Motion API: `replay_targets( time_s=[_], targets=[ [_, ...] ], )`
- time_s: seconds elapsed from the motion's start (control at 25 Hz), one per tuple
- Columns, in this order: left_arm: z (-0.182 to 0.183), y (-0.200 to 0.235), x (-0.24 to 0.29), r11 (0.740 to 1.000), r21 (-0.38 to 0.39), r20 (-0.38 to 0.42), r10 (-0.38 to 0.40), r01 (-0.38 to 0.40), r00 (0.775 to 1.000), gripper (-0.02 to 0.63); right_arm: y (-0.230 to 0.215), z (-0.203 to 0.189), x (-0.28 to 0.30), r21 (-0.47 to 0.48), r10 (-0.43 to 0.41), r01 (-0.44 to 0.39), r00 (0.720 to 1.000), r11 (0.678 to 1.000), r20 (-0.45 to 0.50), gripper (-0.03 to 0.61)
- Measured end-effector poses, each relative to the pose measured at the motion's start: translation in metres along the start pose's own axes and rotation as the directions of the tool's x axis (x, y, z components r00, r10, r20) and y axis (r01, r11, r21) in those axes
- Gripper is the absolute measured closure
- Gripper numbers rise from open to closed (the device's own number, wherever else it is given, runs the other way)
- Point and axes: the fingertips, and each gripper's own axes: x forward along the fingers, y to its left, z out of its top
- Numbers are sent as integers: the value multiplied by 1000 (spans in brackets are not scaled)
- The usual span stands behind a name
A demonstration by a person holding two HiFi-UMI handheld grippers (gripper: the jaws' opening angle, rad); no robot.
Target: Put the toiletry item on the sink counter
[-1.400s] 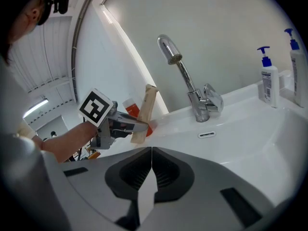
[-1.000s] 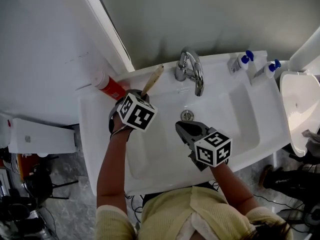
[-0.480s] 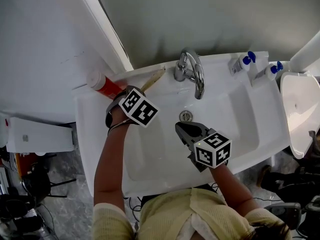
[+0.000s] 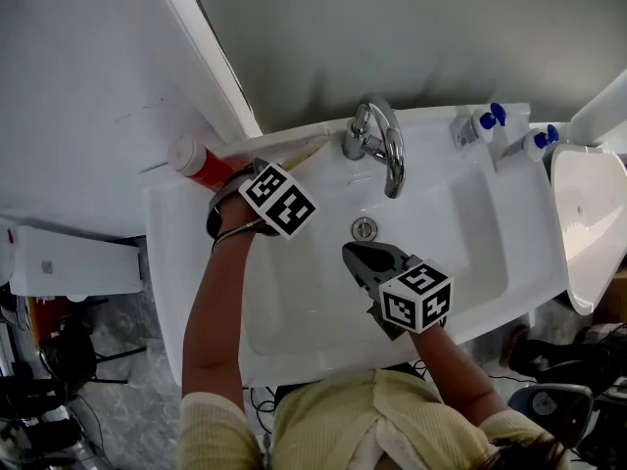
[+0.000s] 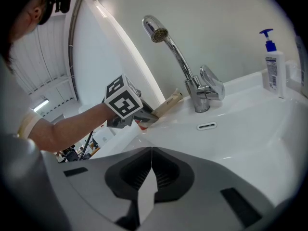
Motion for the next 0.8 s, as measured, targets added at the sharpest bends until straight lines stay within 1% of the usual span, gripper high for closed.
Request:
replay_targets(
  time_s=[0.12,0.32,0.4,0.48,0.56,0.64,0.72,0.8],
  targets=[
    [1,-1,4,1000,28,-10,-4,4,1000,548,-2,-1,0,3,-1,1,1000,1000,-1,551],
    [2,-2,7,997,72,-9,13,-12,1000,546,-3,-2,0,4,-2,2,1000,1000,-6,551],
    [3,-1,8,995,92,-8,26,-25,1000,545,-2,-3,2,4,0,0,1000,1000,-9,552],
    [2,2,11,993,108,-11,55,-53,998,540,-1,-3,3,4,2,-2,1000,1000,-12,552],
    [2,6,13,991,105,-5,89,-88,996,530,0,-3,4,3,3,-3,1000,1000,-13,551],
    [4,9,12,991,78,13,107,-107,994,506,1,-4,4,2,2,-2,1000,1000,-13,552],
    [9,10,11,993,51,37,104,-106,994,484,0,-4,3,4,-2,3,1000,1000,-12,551],
    [13,10,8,994,41,64,96,-98,993,468,-1,-4,2,7,-7,7,1000,1000,-11,551]
  ],
)
